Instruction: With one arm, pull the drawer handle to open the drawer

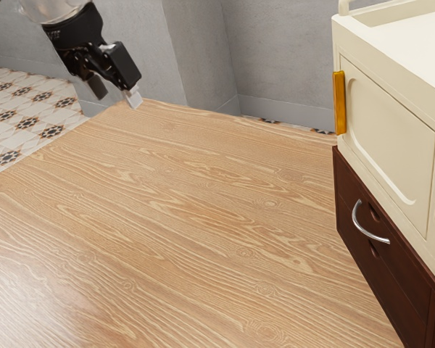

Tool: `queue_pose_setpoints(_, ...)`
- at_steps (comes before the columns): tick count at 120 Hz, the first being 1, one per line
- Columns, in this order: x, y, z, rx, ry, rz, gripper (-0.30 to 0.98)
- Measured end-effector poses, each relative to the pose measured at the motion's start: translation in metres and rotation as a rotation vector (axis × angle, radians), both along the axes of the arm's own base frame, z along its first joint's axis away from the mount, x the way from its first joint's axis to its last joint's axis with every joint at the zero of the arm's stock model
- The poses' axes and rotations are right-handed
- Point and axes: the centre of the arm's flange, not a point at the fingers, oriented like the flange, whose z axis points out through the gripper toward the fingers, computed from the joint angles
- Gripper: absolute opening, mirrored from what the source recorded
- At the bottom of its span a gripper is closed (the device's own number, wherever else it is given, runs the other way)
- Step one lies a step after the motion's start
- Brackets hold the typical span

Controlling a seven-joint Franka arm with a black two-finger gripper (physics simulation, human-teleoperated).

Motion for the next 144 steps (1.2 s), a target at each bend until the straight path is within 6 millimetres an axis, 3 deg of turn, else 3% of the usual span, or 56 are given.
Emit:
queue_pose_setpoints(17, 0.003, -0.034, -0.009, -0.004, 0.028, -0.068, 0.67)
queue_pose_setpoints(33, 0.007, -0.051, -0.024, -0.035, 0.073, -0.077, 0.66)
queue_pose_setpoints(54, 0.018, -0.051, -0.082, -0.086, 0.224, 0.011, 0.66)
queue_pose_setpoints(69, -0.01, -0.051, -0.124, -0.16, 0.302, 0.093, 0.65)
queue_pose_setpoints(84, -0.032, -0.106, -0.138, -0.195, 0.273, 0.105, 0.65)
queue_pose_setpoints(91, -0.037, -0.121, -0.139, -0.211, 0.243, 0.138, 0.64)
queue_pose_setpoints(111, -0.033, -0.132, -0.137, -0.281, 0.19, 0.302, 0.65)
queue_pose_setpoints(144, -0.013, -0.147, -0.153, -0.344, 0.155, 0.505, 0.65)
